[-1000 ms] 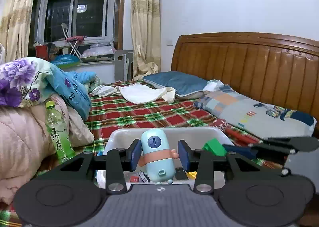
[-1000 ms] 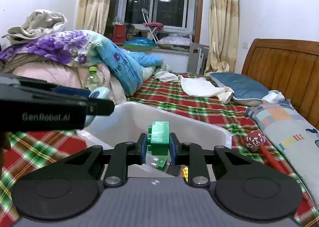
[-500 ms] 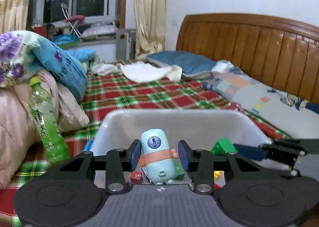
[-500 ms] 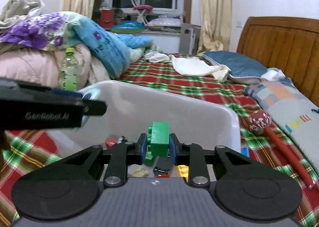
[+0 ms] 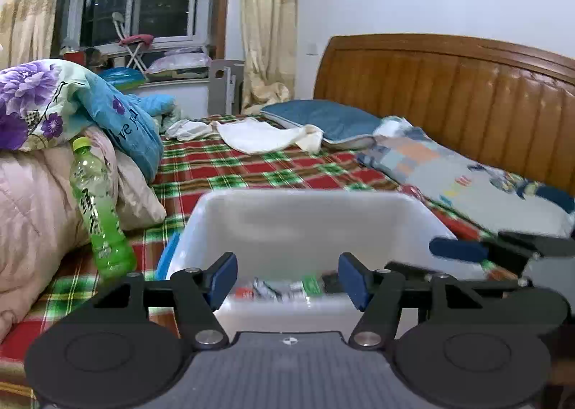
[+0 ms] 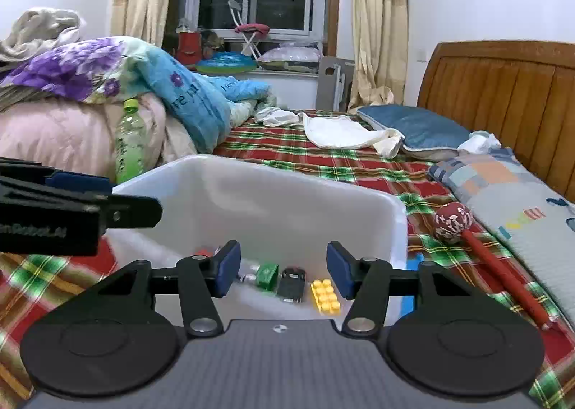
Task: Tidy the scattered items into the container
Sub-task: 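Grasp a wooden block with the left tool while the right tool grasps another wooden block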
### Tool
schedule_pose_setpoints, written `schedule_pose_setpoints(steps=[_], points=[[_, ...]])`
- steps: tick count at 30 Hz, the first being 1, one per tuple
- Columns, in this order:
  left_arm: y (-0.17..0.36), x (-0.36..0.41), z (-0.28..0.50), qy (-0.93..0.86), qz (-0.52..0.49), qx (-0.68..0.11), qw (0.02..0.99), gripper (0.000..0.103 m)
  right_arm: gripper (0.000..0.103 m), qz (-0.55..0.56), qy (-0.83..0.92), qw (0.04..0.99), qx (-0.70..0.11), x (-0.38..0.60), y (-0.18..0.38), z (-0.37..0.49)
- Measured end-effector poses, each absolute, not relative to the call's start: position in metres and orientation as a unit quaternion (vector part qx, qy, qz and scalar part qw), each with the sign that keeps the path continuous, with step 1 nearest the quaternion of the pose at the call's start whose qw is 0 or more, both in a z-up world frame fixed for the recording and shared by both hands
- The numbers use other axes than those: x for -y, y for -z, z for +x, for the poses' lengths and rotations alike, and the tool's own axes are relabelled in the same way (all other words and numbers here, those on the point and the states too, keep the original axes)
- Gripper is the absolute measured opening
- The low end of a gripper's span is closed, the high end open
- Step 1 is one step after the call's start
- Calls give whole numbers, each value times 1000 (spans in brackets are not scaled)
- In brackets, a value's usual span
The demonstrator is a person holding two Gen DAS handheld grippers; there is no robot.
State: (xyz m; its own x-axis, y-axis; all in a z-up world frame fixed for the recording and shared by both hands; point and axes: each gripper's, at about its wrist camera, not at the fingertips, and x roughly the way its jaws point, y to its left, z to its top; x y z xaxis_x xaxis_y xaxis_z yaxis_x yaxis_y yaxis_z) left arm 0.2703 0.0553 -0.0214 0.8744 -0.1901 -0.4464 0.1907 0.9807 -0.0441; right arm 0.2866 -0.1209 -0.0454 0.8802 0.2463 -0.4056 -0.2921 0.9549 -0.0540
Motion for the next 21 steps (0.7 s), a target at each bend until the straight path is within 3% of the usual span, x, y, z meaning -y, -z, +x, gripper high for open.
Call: schedule_pose_setpoints(steps=[11, 16, 18, 21], points=[[71, -65, 206, 101, -14, -288, 952, 66, 61, -74, -148, 964, -209, 125, 66, 229], [105, -61, 185, 100, -15, -323, 941, 66, 56, -77, -168, 955, -232, 124, 89, 207], [116, -59, 182, 95, -11, -333, 938, 66, 50, -85, -181, 949, -245, 120, 98, 201], [126, -54, 186, 93, -14, -340, 936, 66, 50, -86, -185, 945, -256, 117, 107, 192]])
